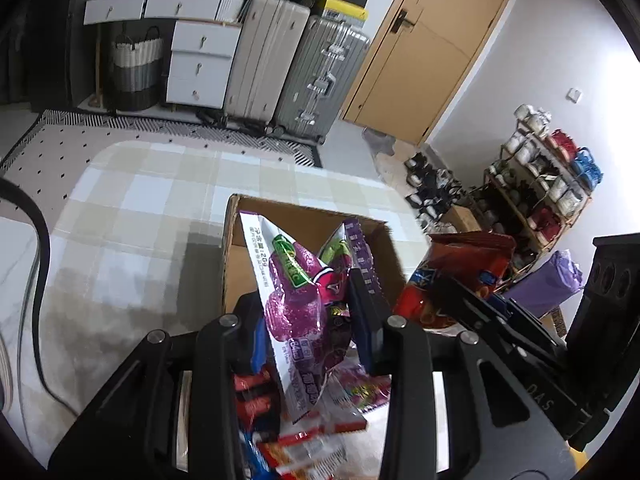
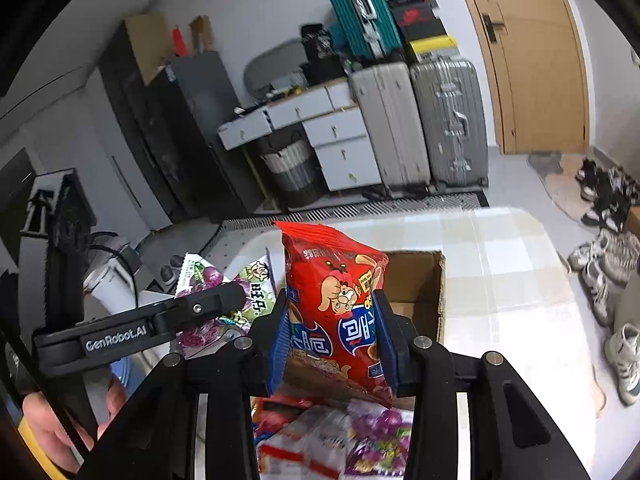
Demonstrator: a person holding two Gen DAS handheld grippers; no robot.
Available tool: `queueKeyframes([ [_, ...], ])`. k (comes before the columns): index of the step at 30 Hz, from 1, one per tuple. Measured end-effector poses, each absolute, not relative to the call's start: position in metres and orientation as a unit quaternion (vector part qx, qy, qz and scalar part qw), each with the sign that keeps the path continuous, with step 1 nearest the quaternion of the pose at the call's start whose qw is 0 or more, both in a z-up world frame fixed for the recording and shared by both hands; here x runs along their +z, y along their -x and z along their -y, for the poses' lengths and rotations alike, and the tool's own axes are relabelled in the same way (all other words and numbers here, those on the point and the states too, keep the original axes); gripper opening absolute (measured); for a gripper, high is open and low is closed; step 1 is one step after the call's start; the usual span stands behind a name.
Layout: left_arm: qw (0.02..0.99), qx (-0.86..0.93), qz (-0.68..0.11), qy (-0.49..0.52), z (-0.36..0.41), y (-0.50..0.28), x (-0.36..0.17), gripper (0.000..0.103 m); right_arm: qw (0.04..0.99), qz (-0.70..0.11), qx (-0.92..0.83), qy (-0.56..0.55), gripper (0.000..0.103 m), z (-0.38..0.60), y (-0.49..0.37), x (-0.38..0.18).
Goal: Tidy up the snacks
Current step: 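Lower both bags into the cardboard box and open both tools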
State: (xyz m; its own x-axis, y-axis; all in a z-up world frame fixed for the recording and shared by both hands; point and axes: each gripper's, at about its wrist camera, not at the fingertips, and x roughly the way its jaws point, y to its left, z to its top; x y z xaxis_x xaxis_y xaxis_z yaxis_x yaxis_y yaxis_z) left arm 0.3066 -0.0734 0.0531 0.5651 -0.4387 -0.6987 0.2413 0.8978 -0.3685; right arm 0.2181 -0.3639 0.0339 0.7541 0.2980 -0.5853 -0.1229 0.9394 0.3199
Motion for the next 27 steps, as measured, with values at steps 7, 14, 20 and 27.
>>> queueKeyframes([
  [7, 0.859, -0.186, -0.462, 0.116, 0.091, -0.350, 0.000, 0.031, 0.918, -0.362, 0.092, -0.134, 0.038, 0.373, -0.276, -0.007],
  [14, 0.854, -0.173, -0.484, 0.081, 0.105, -0.364, -0.035, 0.031, 0.913, -0.388, 0.080, -0.097, 0.038, 0.362, -0.307, -0.034],
  [20, 0.847, -0.166, -0.501, 0.065, 0.113, -0.378, -0.059, 0.031, 0.905, -0.413, 0.073, -0.070, 0.038, 0.354, -0.310, -0.055],
  [27, 0.843, -0.162, -0.510, 0.052, 0.122, -0.388, -0.076, 0.031, 0.900, -0.427, 0.064, -0.061, 0.038, 0.354, -0.307, -0.071],
])
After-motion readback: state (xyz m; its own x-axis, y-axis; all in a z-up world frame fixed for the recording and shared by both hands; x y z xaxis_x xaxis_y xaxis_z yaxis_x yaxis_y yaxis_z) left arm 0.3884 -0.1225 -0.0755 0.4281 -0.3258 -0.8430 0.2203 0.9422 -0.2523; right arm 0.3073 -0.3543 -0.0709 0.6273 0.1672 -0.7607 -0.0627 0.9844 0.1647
